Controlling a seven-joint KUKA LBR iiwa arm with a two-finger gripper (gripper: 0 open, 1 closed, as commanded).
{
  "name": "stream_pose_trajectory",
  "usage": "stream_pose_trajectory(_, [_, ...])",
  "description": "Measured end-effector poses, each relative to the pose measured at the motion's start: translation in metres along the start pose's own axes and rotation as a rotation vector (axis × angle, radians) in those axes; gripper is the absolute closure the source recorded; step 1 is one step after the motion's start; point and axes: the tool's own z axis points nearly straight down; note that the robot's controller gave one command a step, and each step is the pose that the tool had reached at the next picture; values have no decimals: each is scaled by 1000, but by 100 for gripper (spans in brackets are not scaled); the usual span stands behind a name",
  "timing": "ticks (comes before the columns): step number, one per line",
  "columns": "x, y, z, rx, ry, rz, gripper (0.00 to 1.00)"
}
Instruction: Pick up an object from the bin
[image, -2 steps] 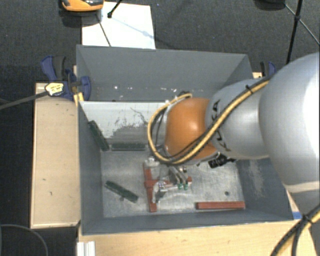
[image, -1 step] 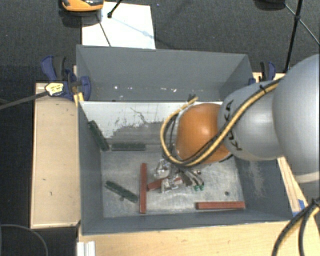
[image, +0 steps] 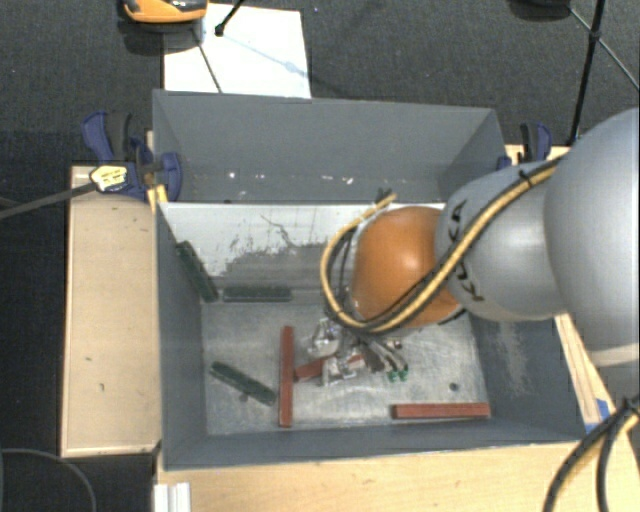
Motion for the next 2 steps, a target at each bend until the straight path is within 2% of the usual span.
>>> stream_pose_trajectory(1, [0,-33,-121,0,12,-8,100])
stream_pose_trajectory(2, [1,-33,-121,-1,12,-5,100])
